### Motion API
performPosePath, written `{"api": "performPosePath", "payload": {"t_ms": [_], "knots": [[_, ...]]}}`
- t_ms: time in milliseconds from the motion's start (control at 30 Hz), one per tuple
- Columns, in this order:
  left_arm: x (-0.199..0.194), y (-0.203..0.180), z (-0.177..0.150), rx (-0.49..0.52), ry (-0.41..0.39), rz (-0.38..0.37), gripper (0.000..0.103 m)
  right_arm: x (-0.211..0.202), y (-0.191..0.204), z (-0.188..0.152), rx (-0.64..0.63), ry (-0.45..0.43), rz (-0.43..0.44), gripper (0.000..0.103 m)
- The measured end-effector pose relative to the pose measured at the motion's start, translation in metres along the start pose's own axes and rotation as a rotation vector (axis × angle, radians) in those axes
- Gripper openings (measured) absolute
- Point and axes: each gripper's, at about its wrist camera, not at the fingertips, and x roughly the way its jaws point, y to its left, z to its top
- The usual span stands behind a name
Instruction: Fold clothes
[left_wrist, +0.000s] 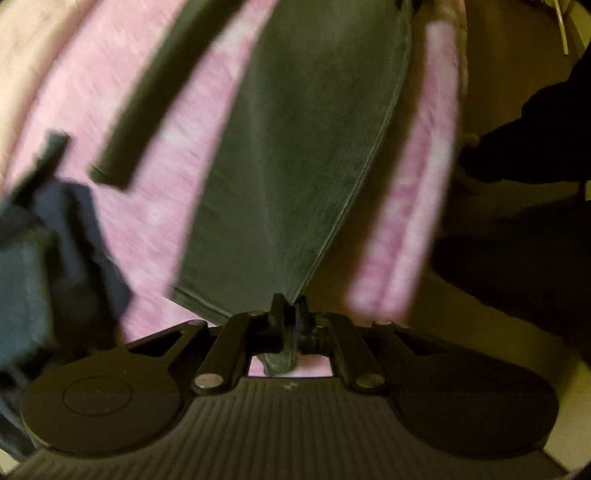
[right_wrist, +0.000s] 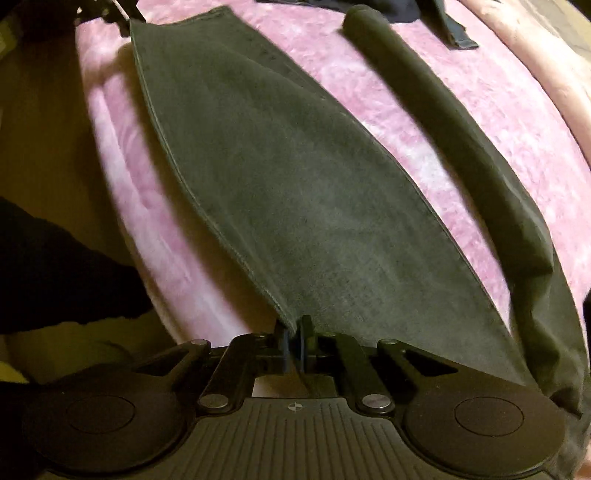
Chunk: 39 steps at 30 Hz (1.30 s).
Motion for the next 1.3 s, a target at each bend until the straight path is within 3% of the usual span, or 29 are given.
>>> {"api": "performPosePath", "payload": {"t_ms": [33,67,100,167,267,467,633,733,800,833,867,1000,1100,1300], "knots": [[0.001,0.004,-0.001,-0.024,0.009,-0.005,0.014,-0.004,-0.005,0.001,0.003,-0.008,0.003,0.004],[0.001,0.008,-0.002,-0.047,0.018,-0.011,0.018,-0.009,-0.010,0.002,0.017,-0.013,0.016,0.014],[0.002,0.012,-0.003,-0.071,0.027,-0.016,0.021,-0.015,-0.013,0.002,0.031,-0.021,0.024,0.038],[0.003,0.020,-0.005,-0.118,0.045,-0.027,0.026,-0.030,-0.022,0.002,0.060,-0.054,0.025,0.059],[0.006,0.039,-0.005,-0.181,0.056,-0.018,0.026,-0.048,-0.041,0.011,0.145,-0.104,0.026,0.059],[0.052,0.115,0.041,-0.292,-0.048,0.057,0.039,-0.038,-0.097,0.036,0.302,-0.142,-0.071,0.059],[0.121,0.160,0.083,-0.328,-0.100,0.018,0.040,0.002,-0.143,0.051,0.301,-0.109,-0.165,0.059],[0.151,0.179,0.095,-0.377,-0.103,-0.021,0.039,0.023,-0.153,0.037,0.275,-0.058,-0.225,0.059],[0.163,0.191,0.098,-0.420,-0.101,-0.069,0.030,0.039,-0.162,0.029,0.254,-0.017,-0.264,0.059],[0.164,0.194,0.099,-0.429,-0.105,-0.087,0.019,0.047,-0.167,0.026,0.244,0.003,-0.284,0.059],[0.161,0.198,0.099,-0.428,-0.105,-0.091,0.015,0.055,-0.171,0.022,0.233,0.024,-0.304,0.059],[0.117,0.225,0.098,-0.447,-0.124,-0.074,0.015,0.059,-0.177,0.020,0.233,0.031,-0.292,0.059],[0.086,0.240,0.098,-0.387,-0.120,0.008,0.015,0.047,-0.169,0.026,0.262,-0.006,-0.260,0.059],[0.103,0.228,0.105,-0.279,0.038,0.140,0.015,0.027,-0.154,0.028,0.365,-0.018,-0.241,0.059]]}}
